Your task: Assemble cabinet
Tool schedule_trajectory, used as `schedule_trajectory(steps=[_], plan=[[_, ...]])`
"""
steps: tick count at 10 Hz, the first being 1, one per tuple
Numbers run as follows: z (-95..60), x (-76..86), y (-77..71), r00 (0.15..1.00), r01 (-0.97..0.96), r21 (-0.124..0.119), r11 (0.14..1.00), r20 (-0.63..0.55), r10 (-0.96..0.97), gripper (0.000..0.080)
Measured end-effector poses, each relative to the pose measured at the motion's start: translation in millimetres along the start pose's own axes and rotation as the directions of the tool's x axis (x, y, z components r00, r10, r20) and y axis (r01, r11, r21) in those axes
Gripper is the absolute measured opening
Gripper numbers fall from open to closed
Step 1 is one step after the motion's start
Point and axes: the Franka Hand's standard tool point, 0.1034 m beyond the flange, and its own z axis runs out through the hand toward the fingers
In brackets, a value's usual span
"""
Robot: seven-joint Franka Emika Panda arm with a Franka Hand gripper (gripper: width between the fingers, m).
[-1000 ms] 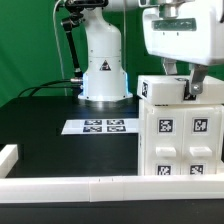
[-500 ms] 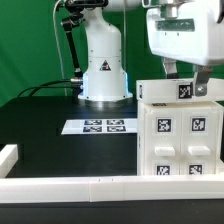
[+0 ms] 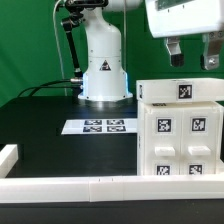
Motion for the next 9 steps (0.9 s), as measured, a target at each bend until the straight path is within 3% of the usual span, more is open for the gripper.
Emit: schedule_trajectory(steps=[4, 7, 9], plan=[[5.7, -8.8, -3.5, 0.959, 0.284, 0.006, 0.959, -0.007, -0.284, 0.0796], [5.9, -14.5, -5.4, 0.780, 0.626, -0.001, 0.780, -0.016, -0.626, 0.0796], [4.9, -14.0, -5.6, 0.610, 0.792, -0.004, 0.610, -0.016, -0.792, 0.0796]])
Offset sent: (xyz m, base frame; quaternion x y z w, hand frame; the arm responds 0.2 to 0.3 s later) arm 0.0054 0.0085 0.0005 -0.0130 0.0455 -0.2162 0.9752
